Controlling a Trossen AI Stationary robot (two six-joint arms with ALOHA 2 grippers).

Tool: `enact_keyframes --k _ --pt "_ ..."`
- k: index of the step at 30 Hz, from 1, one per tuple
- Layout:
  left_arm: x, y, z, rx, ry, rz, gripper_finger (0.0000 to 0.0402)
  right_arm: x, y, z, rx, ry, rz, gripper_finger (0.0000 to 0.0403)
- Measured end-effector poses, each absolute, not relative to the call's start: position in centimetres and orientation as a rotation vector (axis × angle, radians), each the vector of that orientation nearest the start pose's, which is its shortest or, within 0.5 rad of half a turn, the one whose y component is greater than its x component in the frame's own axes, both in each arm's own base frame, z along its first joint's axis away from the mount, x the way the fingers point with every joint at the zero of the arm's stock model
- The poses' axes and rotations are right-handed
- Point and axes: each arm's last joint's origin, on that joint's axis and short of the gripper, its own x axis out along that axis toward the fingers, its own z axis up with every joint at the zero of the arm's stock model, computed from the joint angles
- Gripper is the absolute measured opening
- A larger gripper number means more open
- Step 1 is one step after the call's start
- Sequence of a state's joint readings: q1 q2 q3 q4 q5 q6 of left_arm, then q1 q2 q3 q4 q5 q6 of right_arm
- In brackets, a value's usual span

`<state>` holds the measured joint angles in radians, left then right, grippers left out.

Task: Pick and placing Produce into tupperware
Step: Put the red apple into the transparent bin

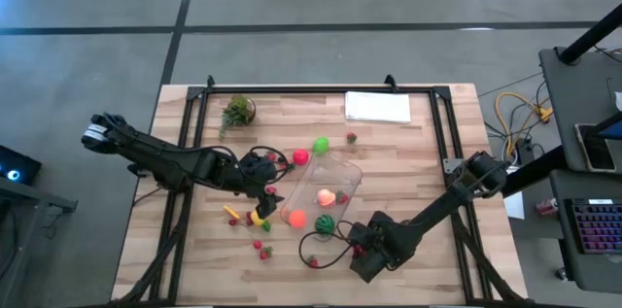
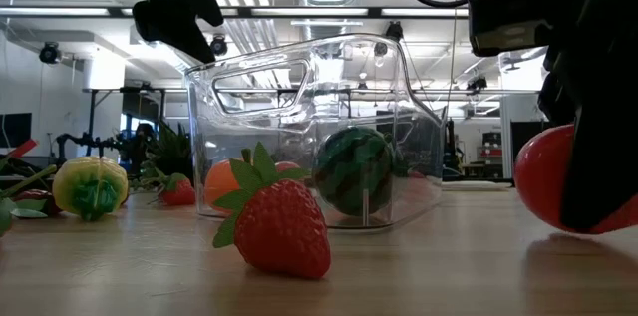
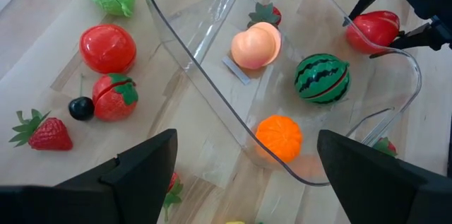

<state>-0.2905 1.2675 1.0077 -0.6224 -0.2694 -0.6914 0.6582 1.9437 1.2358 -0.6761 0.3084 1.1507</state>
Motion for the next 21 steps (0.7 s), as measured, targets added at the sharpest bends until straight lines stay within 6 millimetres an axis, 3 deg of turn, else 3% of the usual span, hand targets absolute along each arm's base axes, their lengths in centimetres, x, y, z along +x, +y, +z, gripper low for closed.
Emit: enact_keyframes --k 9,15,21 --pt "24.6 -6.5 27.7 -0.406 0.809 0.27 0.0327 28.4 20.8 16.5 0.371 1.133 -0.425 0.0284" --pt "24.6 -6.5 27.7 -0.406 0.808 0.27 0.0327 27.1 18.7 20.7 0.363 1.058 -0.472 0.027" --pt "24.6 -6.5 27.7 -0.406 0.808 0.269 0.0327 27.5 15.2 24.7 0.402 0.92 -0.486 0.0277"
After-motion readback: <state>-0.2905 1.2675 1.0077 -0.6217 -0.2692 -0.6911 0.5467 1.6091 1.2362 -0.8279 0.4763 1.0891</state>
